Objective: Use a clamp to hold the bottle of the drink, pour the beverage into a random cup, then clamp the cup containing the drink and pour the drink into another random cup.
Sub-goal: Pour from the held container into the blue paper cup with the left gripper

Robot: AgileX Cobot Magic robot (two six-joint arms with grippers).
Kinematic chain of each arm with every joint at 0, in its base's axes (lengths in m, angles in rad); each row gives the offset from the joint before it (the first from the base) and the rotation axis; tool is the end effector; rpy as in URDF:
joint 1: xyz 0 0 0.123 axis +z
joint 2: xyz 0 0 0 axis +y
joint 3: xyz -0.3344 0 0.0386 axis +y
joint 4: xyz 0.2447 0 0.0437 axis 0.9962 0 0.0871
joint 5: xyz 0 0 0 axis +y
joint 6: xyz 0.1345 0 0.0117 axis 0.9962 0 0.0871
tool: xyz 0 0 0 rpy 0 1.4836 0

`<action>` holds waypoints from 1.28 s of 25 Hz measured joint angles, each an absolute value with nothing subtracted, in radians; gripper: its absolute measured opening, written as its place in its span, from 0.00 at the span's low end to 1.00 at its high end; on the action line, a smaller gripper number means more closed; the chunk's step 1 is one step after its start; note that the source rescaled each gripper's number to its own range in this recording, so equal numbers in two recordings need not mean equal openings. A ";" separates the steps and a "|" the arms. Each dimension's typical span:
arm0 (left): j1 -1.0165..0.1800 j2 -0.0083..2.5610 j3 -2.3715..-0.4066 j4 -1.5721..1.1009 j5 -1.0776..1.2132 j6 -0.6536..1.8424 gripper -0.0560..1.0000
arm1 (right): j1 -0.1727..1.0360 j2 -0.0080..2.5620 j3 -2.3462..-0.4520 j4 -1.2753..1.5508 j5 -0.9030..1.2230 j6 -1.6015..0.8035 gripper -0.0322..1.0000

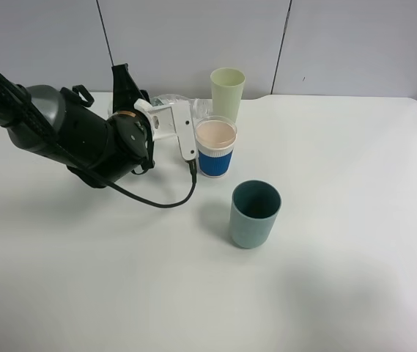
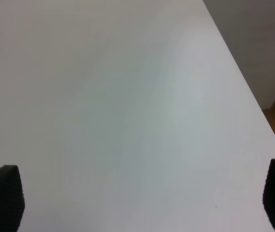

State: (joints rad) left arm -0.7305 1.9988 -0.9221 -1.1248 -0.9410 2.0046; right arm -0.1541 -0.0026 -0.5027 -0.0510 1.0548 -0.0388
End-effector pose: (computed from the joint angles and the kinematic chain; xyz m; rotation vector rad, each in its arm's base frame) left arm 0.3721 -0.2012 0.1758 1.2426 1.6034 1.0659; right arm -0.0215 -0.0027 0.2573 0.1197 2.0334 -0.1822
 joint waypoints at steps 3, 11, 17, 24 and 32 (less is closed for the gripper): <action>-0.740 2.006 -0.923 -1.125 -0.946 2.042 0.06 | -0.154 -0.003 -0.503 -0.051 1.055 -0.039 0.99; -0.741 2.009 -0.924 -1.146 -0.991 2.135 0.06 | -0.154 -0.003 -0.503 -0.051 1.055 -0.039 0.99; -0.741 2.009 -0.924 -1.155 -1.015 2.171 0.06 | -0.154 -0.003 -0.503 -0.051 1.055 -0.039 0.99; -0.741 2.009 -0.950 -1.165 -1.039 2.195 0.06 | -0.154 -0.003 -0.503 -0.051 1.055 -0.039 0.99; -0.741 2.009 -0.982 -1.142 -1.044 2.282 0.06 | -0.154 -0.003 -0.503 -0.051 1.055 -0.039 0.99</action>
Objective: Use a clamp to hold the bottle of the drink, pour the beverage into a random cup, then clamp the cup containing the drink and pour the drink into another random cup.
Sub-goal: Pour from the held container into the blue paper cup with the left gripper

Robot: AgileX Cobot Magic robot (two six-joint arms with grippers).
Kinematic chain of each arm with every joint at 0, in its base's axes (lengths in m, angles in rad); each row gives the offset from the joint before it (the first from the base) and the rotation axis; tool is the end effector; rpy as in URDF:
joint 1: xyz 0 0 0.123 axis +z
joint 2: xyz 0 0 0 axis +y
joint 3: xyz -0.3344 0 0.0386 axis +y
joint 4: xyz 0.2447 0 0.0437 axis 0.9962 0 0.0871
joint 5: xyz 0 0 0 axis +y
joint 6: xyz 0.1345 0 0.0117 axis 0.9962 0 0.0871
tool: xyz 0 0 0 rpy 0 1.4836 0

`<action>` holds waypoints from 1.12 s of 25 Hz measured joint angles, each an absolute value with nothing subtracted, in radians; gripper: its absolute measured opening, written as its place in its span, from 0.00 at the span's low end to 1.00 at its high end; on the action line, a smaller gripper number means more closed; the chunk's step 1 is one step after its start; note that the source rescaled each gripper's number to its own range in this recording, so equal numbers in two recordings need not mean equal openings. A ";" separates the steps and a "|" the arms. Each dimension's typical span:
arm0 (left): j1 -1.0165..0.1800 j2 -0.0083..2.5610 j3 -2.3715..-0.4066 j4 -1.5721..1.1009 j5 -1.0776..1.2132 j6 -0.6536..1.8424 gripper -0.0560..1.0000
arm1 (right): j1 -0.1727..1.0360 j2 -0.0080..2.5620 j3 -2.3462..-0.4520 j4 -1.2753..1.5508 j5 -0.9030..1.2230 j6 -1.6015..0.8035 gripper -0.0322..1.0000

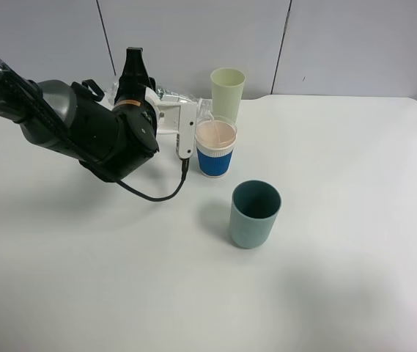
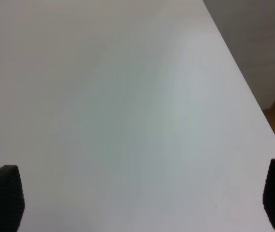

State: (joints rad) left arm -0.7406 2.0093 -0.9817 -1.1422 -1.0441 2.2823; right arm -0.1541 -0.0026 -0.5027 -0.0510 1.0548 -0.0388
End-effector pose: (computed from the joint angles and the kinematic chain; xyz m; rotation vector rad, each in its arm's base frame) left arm 0.3816 -0.2051 0.1962 1.3615 1.4400 1.3209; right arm -0.0215 -0.0027 0.2573 0.1197 2.0334 -0.1822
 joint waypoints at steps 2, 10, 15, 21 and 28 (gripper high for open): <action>-0.741 2.009 -0.982 -1.128 -1.044 2.299 0.06 | -0.154 -0.003 -0.503 -0.051 1.055 -0.039 0.99; -0.741 2.009 -0.982 -1.103 -1.050 2.315 0.06 | -0.154 -0.003 -0.503 -0.051 1.055 -0.039 0.99; -0.741 2.009 -0.982 -1.103 -1.068 2.320 0.06 | -0.154 -0.003 -0.503 -0.051 1.055 -0.039 0.99; -0.741 2.009 -0.982 -1.103 -1.094 2.321 0.06 | -0.154 -0.003 -0.503 -0.051 1.055 -0.039 0.99; -0.741 2.009 -0.982 -1.101 -1.112 2.321 0.06 | -0.154 -0.003 -0.503 -0.051 1.055 -0.039 0.99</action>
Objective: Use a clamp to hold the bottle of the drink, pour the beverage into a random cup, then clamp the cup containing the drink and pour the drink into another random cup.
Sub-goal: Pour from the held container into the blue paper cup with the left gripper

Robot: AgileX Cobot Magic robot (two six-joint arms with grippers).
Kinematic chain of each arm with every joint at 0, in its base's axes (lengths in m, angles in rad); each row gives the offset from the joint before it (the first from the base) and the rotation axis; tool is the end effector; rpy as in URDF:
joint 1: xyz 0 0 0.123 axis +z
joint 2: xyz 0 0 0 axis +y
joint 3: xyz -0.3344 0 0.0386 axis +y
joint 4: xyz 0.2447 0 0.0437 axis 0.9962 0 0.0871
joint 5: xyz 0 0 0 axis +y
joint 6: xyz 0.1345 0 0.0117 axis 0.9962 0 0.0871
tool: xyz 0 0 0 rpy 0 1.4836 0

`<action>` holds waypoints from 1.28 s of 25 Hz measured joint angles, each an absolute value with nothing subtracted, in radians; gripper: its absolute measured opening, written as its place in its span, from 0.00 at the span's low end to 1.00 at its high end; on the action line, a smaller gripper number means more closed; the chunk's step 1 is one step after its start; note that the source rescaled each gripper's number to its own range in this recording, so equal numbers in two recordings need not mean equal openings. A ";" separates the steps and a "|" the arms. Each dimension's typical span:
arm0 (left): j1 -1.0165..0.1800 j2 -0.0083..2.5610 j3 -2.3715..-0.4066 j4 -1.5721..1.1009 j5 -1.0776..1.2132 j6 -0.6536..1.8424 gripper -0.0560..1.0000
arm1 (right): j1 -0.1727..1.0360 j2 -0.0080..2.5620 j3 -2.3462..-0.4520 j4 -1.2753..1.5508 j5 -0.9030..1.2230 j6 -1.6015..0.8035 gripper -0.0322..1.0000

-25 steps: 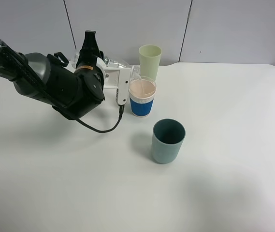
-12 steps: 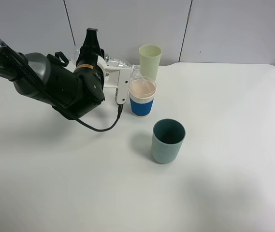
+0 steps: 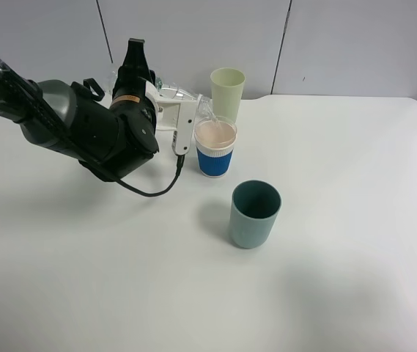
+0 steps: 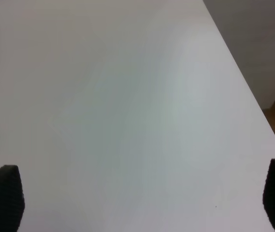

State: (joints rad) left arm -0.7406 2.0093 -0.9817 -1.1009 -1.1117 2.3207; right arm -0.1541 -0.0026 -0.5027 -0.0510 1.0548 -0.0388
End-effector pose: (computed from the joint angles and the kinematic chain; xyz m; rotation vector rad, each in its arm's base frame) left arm 0.3831 -0.2040 0.2064 1.3546 1.3586 1.4133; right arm -0.0215 -0.0027 0.2573 0.1197 2.0334 -0.1822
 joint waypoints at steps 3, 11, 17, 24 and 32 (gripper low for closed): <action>-0.741 2.009 -0.982 -1.100 -1.112 2.324 0.06 | -0.154 -0.003 -0.503 -0.051 1.055 -0.039 0.99; -0.741 2.009 -0.982 -1.090 -1.119 2.352 0.06 | -0.154 -0.003 -0.503 -0.051 1.055 -0.039 0.99; -0.741 2.009 -0.982 -1.083 -1.119 2.358 0.06 | -0.154 -0.003 -0.503 -0.051 1.055 -0.039 0.99; -0.741 2.009 -0.982 -1.076 -1.119 2.406 0.06 | -0.154 -0.003 -0.503 -0.051 1.055 -0.039 0.99; -0.741 2.009 -0.982 -1.063 -1.120 2.461 0.06 | -0.154 -0.003 -0.503 -0.051 1.055 -0.039 0.99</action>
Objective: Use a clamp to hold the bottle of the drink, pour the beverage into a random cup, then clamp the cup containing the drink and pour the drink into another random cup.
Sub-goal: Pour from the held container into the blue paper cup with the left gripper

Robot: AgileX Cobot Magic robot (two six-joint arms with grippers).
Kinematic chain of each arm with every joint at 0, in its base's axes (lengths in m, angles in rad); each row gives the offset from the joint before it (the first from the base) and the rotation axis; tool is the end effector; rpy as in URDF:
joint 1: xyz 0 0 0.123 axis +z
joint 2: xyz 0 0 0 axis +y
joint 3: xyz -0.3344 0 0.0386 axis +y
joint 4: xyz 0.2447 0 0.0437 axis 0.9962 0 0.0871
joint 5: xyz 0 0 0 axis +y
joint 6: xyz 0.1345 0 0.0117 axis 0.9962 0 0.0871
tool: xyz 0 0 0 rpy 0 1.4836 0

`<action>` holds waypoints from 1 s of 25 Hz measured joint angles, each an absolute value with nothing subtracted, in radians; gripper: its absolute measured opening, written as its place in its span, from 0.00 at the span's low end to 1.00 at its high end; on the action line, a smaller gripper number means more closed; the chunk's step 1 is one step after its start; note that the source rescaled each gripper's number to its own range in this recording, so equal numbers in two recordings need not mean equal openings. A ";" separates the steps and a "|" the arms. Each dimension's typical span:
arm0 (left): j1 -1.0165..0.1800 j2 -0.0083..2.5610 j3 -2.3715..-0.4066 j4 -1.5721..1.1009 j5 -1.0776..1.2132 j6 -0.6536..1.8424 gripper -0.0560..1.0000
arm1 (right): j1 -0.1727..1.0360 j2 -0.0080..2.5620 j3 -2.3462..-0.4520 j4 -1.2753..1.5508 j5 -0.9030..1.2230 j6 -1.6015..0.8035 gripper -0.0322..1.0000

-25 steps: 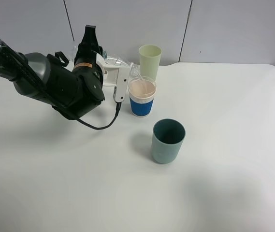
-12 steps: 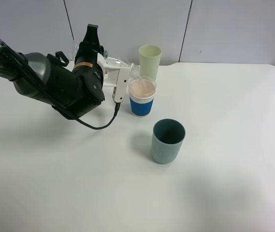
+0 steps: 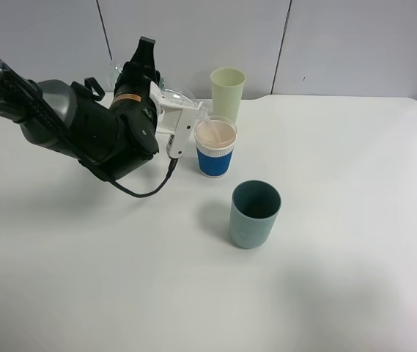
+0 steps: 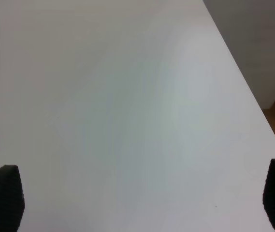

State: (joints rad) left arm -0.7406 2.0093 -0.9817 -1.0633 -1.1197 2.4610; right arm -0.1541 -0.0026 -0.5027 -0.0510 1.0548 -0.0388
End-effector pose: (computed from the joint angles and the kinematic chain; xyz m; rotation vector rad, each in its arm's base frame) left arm 0.3840 -0.2072 0.2097 1.4768 1.2374 1.5149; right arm -0.0215 -0.0027 0.2573 0.1197 2.0334 -0.1822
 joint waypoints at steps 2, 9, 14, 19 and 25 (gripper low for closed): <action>-0.741 2.009 -0.982 -1.057 -1.120 2.476 0.06 | -0.154 -0.003 -0.503 -0.051 1.055 -0.039 0.99; -0.741 2.009 -0.982 -1.023 -1.126 2.491 0.06 | -0.154 -0.003 -0.503 -0.051 1.055 -0.039 0.99; -0.741 2.009 -0.982 -0.975 -1.145 2.493 0.06 | -0.154 -0.003 -0.503 -0.051 1.055 -0.039 0.99; -0.741 2.009 -0.982 -0.914 -1.170 2.518 0.06 | -0.154 -0.003 -0.503 -0.051 1.055 -0.039 0.99; -0.741 2.009 -0.982 -0.866 -1.174 2.559 0.06 | -0.154 -0.003 -0.503 -0.051 1.055 -0.039 0.99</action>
State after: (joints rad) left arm -0.7406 2.0093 -0.9817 -0.8661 -1.1737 2.5586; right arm -0.1541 -0.0026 -0.5027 -0.0510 1.0548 -0.0388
